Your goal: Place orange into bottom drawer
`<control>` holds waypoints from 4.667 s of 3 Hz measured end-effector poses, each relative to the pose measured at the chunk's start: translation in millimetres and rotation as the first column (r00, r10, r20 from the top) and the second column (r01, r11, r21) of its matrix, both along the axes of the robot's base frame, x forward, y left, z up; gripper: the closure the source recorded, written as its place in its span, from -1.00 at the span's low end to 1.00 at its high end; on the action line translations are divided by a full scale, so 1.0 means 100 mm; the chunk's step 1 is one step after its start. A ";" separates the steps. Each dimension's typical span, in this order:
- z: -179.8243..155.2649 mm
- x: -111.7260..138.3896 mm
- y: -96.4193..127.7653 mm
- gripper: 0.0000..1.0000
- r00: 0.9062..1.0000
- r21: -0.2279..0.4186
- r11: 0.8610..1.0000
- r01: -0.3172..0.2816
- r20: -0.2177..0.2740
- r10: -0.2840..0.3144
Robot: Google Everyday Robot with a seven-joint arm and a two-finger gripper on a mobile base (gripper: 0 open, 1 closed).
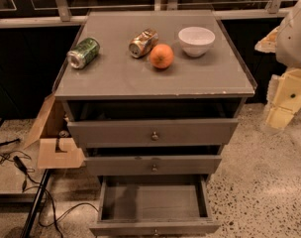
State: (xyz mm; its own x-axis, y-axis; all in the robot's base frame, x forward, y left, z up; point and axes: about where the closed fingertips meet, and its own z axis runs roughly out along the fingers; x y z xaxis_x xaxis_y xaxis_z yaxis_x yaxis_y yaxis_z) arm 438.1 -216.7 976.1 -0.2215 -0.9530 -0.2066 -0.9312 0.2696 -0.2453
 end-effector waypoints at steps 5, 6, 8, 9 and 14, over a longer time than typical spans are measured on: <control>-0.13 0.46 0.21 0.71 0.989 0.134 0.990 0.048 0.131 -0.066; -0.33 0.89 0.48 1.00 0.977 0.226 0.974 0.000 0.209 -0.049; -0.42 1.98 1.05 1.00 0.914 0.431 0.885 -0.177 0.405 -0.015; -0.47 1.97 1.07 0.97 0.910 0.421 0.890 -0.176 0.413 -0.016; -0.78 2.41 1.29 -0.66 0.896 0.415 0.893 -0.173 0.442 -0.032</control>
Offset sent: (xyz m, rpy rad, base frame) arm 0.0000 0.0000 0.0000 0.0000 0.0000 0.0000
